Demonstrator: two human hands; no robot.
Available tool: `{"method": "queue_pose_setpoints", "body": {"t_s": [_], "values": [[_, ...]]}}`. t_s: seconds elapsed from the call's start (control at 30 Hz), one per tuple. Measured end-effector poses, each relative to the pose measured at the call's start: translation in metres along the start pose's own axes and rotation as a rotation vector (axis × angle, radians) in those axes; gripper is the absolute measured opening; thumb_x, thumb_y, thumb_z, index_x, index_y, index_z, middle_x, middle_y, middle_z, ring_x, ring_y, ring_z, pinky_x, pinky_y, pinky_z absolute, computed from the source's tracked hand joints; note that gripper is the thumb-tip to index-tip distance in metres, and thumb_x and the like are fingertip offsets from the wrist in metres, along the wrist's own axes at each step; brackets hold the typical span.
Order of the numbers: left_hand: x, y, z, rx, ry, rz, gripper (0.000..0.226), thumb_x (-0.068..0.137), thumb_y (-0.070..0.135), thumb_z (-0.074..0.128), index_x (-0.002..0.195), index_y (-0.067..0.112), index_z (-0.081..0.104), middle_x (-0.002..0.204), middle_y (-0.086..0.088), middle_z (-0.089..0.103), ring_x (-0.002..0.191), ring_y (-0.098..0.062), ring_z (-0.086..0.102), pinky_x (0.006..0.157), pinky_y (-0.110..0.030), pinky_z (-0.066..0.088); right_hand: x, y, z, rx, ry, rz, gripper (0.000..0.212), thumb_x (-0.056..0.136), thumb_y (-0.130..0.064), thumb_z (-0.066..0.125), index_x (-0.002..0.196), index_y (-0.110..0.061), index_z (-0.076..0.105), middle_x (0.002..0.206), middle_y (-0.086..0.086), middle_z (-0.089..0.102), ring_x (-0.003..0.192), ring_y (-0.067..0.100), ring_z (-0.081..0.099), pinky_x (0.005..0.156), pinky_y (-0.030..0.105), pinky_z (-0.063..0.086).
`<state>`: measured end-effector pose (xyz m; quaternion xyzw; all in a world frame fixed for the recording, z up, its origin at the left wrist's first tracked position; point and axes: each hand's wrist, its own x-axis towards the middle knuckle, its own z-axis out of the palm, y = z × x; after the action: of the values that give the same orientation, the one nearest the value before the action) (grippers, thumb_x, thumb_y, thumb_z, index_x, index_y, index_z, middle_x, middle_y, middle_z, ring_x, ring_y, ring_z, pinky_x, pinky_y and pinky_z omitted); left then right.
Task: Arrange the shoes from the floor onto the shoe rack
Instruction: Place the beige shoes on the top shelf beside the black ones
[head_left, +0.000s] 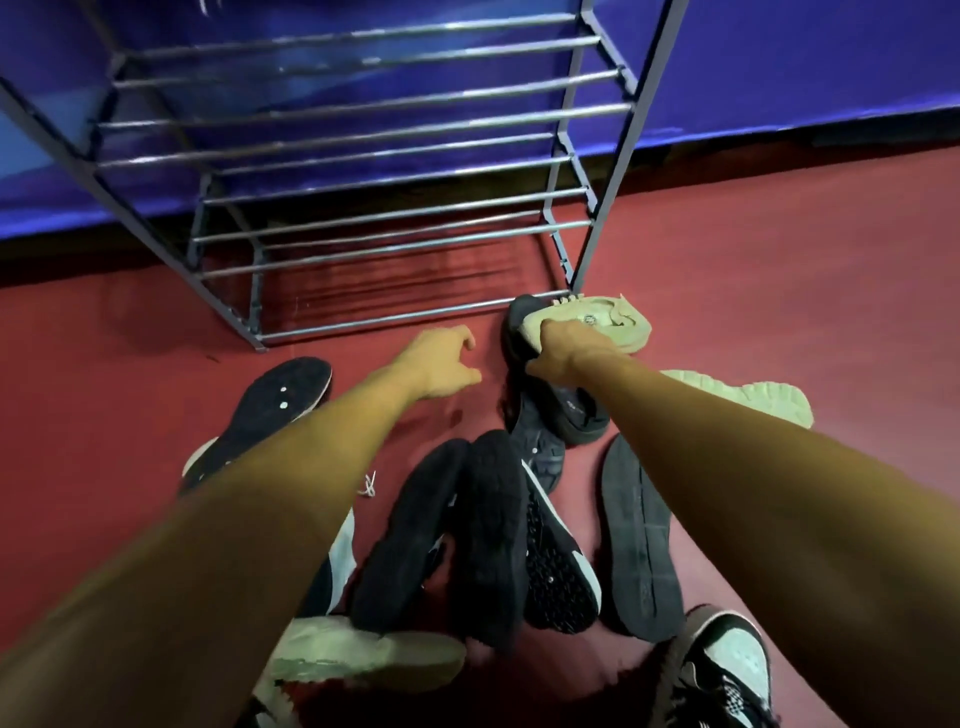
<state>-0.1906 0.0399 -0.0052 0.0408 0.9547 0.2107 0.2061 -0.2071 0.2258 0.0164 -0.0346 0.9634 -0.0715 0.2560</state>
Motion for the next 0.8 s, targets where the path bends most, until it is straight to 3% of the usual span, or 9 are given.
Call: {"method": "queue_pose_setpoints", "body": {"t_s": [0.27, 0.37, 0.5, 0.6, 0.8], "values": [[0.059, 0.021, 0.028, 0.009, -0.068, 0.083, 0.052, 0.082, 0.026, 0.068, 0.13, 0.014, 0.053, 0.127, -0.015, 0.062, 0.115, -0.033, 0.058, 0.091, -0.034, 0.045, 0.041, 0.003, 0.024, 0.049, 0.063, 0.043, 0.065, 0.093, -0.035, 0.061, 0.144, -0.003, 0.036, 0.142, 0.023, 0.044, 0.13, 0.039, 0.047, 0.101, 0.043, 0.04], [0.076, 0.027, 0.042, -0.003, -0.101, 0.083, 0.061, 0.077, 0.024, 0.067, 0.132, 0.012, 0.042, 0.117, -0.018, 0.061, 0.108, -0.039, 0.059, 0.084, -0.04, 0.047, 0.057, 0.023, 0.031, 0.047, 0.074, 0.108, 0.071, 0.094, -0.036, 0.059, 0.149, -0.003, 0.028, 0.147, 0.026, 0.038, 0.133, 0.043, 0.043, 0.107, 0.048, 0.036], [0.091, 0.033, 0.054, -0.101, -0.077, 0.032, 0.062, 0.076, 0.01, 0.058, 0.131, 0.008, 0.03, 0.093, -0.017, 0.051, 0.089, -0.038, 0.057, 0.065, -0.039, 0.041, 0.066, 0.035, 0.044, -0.007, 0.06, 0.157, 0.071, 0.091, -0.038, 0.064, 0.146, -0.007, 0.034, 0.148, 0.022, 0.036, 0.126, 0.044, 0.05, 0.098, 0.05, 0.044], [0.092, 0.041, 0.054, -0.156, -0.061, 0.008, 0.059, 0.078, 0.004, 0.054, 0.132, 0.005, 0.028, 0.088, -0.012, 0.047, 0.077, -0.031, 0.05, 0.061, -0.034, 0.034, 0.07, 0.035, 0.048, -0.028, 0.126, 0.115, 0.056, 0.093, -0.035, 0.061, 0.138, -0.007, 0.041, 0.141, 0.022, 0.039, 0.116, 0.046, 0.055, 0.09, 0.05, 0.046], [0.083, 0.05, 0.053, -0.191, 0.019, 0.009, 0.05, 0.075, 0.003, 0.054, 0.119, 0.011, 0.031, 0.089, -0.009, 0.046, 0.086, -0.038, 0.058, 0.061, -0.035, 0.037, 0.068, 0.039, 0.044, -0.025, 0.206, 0.017, 0.034, 0.095, -0.027, 0.052, 0.126, -0.012, 0.052, 0.125, 0.025, 0.048, 0.104, 0.046, 0.057, 0.079, 0.044, 0.043]]}}
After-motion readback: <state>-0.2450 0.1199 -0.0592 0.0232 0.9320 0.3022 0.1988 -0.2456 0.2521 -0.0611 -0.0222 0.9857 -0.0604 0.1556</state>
